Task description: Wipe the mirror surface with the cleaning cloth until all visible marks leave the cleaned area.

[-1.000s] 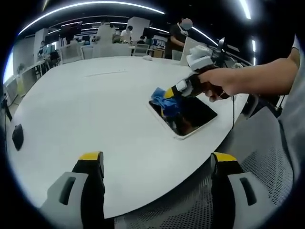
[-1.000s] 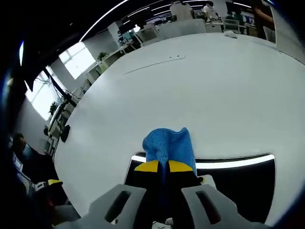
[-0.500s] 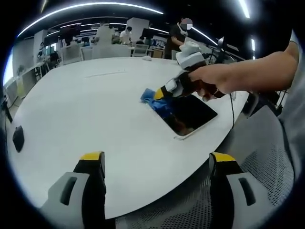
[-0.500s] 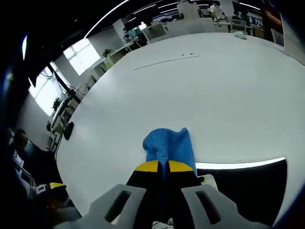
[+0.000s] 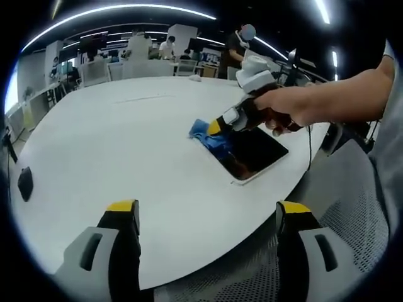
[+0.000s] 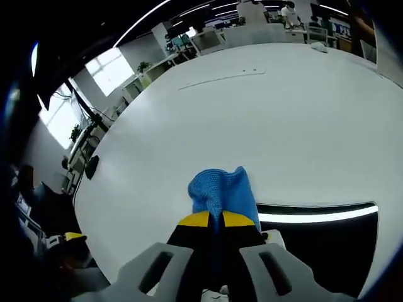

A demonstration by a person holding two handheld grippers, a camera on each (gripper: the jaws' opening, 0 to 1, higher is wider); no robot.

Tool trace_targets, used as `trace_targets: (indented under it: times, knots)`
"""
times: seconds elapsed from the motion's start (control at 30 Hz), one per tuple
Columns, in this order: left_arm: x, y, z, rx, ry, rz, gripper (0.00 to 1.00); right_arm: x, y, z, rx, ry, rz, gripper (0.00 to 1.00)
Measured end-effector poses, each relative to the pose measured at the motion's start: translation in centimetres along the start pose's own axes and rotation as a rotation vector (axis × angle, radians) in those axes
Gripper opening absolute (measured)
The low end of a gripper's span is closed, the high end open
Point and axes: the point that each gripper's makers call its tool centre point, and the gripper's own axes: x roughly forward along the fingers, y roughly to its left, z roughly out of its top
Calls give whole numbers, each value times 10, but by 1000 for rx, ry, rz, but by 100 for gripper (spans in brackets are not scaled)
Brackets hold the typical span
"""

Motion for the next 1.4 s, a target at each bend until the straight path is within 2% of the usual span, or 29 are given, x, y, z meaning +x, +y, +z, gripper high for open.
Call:
trace_targets:
  times: [0.17, 0.43, 1.0, 1.4]
  knots:
    - [0, 1, 0, 2, -1, -1, 89, -2, 1, -4, 11, 15, 14, 0]
    - [0, -1, 2, 2, -7, -3, 89, -20, 12, -20, -5, 33, 42, 0]
    - [-3, 4, 7, -4, -36, 36, 90, -29, 20, -39, -40, 61, 76, 0]
    - [-2, 8, 2, 8, -26, 33, 89, -36, 25, -51, -25, 72, 110, 0]
